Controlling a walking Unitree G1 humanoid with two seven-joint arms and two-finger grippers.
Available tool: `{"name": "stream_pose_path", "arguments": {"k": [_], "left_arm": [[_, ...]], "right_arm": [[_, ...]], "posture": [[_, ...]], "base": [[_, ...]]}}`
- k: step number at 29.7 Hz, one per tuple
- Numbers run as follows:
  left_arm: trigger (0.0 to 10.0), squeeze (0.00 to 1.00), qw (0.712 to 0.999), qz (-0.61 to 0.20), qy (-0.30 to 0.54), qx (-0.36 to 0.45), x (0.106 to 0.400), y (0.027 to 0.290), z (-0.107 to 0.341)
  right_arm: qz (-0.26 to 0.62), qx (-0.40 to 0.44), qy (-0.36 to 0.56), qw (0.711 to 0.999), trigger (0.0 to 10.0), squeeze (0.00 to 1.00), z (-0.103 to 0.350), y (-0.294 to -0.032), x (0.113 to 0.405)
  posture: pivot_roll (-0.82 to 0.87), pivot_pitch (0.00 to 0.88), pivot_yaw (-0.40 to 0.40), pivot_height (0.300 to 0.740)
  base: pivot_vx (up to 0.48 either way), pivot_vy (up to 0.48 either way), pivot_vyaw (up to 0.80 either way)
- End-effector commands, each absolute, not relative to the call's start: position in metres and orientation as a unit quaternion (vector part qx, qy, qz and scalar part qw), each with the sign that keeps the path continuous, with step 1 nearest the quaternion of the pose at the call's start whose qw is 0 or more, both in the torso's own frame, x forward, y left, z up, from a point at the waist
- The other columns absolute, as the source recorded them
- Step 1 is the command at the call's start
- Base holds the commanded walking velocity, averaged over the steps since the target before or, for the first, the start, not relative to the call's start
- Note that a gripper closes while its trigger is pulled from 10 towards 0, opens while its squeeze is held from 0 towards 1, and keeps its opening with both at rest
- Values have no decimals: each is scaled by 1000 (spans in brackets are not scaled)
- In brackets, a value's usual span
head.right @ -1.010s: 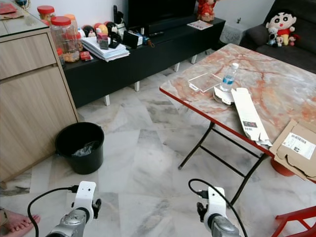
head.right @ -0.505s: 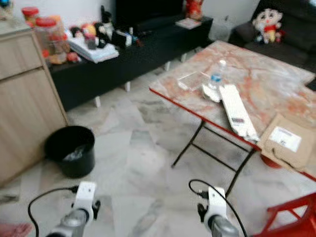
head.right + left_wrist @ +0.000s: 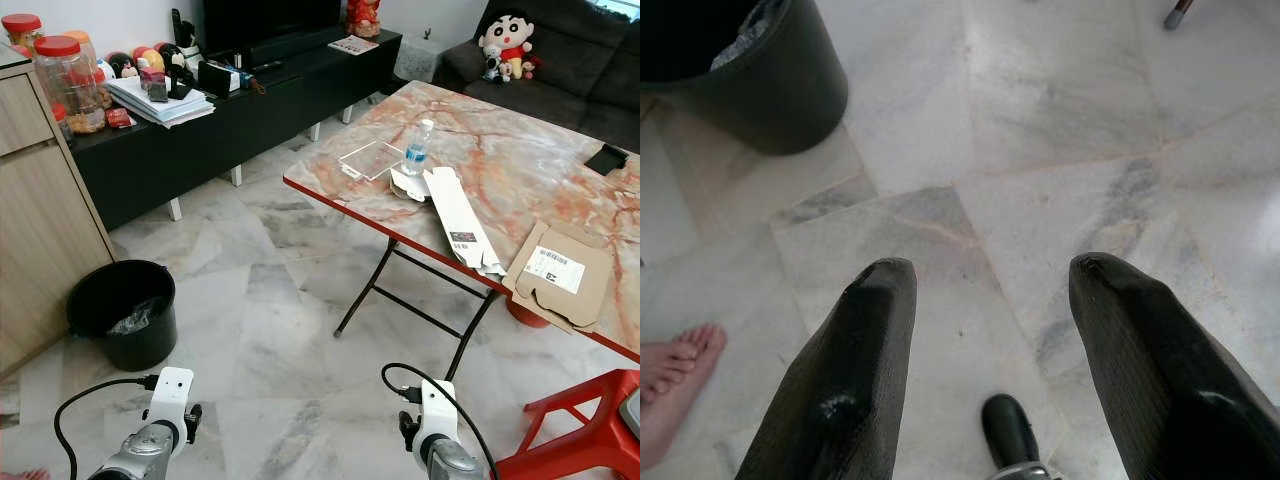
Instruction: Picking trash to rubbish bin
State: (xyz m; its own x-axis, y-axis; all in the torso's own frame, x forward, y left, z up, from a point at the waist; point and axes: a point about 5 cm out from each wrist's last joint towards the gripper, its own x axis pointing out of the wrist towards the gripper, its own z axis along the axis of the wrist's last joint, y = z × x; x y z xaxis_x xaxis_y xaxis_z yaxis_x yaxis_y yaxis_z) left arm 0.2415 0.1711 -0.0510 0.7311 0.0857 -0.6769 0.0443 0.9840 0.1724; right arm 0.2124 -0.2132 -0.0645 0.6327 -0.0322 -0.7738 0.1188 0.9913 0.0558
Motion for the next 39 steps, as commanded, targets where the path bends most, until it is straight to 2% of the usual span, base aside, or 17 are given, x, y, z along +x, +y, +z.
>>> {"name": "stream_pose_path", "arguments": {"k": [1,29,35,39], "left_arm": [[10000,0,923,11,374,95,241,169,-52],[10000,0,923,9,374,92,241,169,-52],[10000,0,926,12,367,91,243,169,-50],[10000,0,945,29,315,79,265,170,-32]], "right_arm": [[-46,47,424,903,10000,0,-63,-217,214],[-44,47,423,904,10000,0,-63,-216,214],[-47,55,402,913,10000,0,-57,-217,223],[-34,54,349,935,10000,0,-37,-218,250]], "posture": [[-2,7,-112,740],[0,0,-103,740],[0,0,-102,740],[6,0,-101,740]], "base": [[0,-480,-788],[0,0,-788],[0,0,-96],[0,0,0]]}}
